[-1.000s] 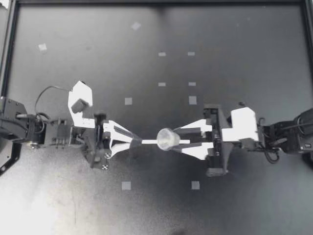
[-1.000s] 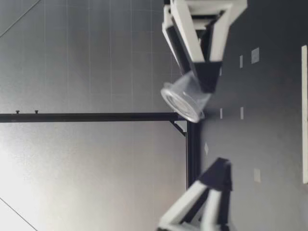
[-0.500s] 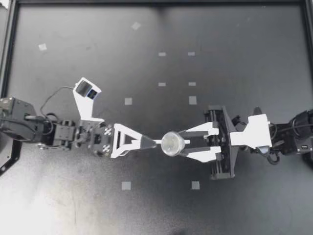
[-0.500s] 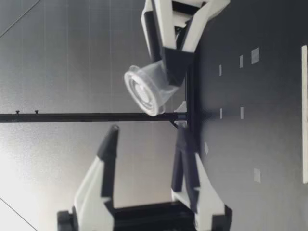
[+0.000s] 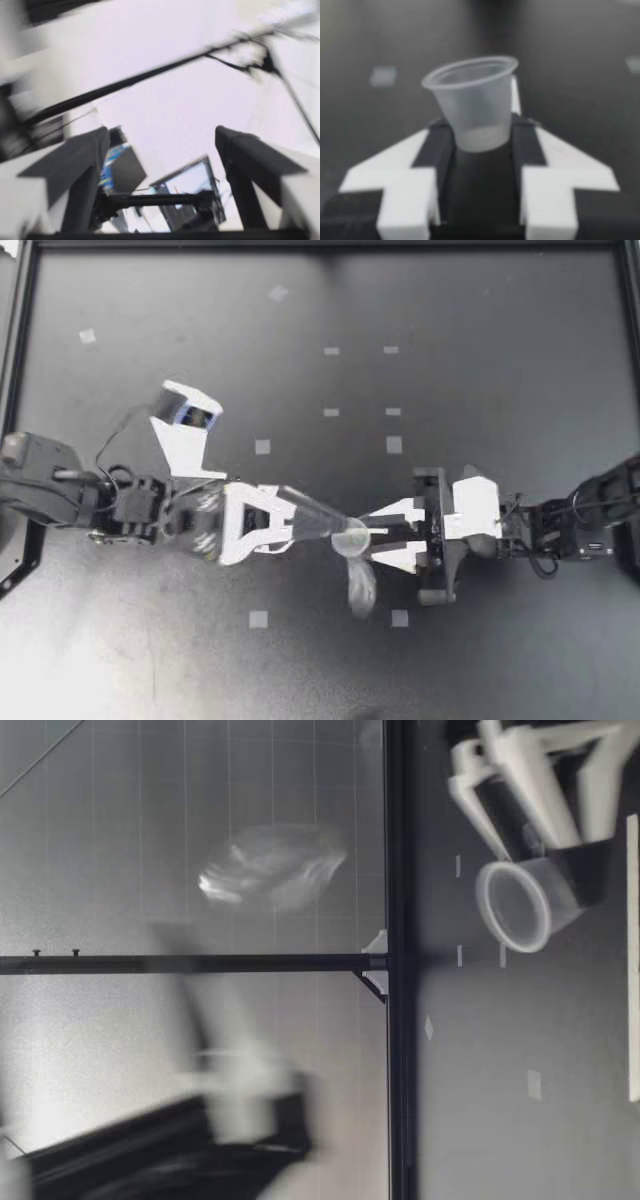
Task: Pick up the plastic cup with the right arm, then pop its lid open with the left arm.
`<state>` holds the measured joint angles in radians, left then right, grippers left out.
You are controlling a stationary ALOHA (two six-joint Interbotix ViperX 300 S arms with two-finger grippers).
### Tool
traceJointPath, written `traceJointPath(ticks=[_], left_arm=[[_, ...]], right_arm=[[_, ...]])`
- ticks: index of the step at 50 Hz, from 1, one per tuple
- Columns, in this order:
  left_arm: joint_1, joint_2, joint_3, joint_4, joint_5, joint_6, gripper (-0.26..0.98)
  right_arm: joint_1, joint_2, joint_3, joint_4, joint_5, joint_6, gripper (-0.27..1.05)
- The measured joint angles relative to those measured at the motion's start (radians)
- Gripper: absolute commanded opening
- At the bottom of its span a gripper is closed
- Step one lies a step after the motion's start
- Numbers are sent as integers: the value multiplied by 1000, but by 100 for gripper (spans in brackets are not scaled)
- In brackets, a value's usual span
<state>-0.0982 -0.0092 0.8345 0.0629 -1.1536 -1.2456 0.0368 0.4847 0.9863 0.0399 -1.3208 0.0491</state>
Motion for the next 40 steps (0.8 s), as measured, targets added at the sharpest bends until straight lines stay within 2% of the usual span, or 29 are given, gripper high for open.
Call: traceJointPath(ticks=[10,20,31,40], left_arm=[[2,-37,91,-20,15,195,78],[15,-35,189,-32,60,577,78],[17,-37,199,-41,127,1011,78],[17,-37,199,-48,137,1170,78]], right_arm=[[29,-95,14,-2,34,8,15],[35,-287,34,-2,112,15,15],[35,-400,52,-2,83,83,15],[38,-380,60,0,21,135,15]])
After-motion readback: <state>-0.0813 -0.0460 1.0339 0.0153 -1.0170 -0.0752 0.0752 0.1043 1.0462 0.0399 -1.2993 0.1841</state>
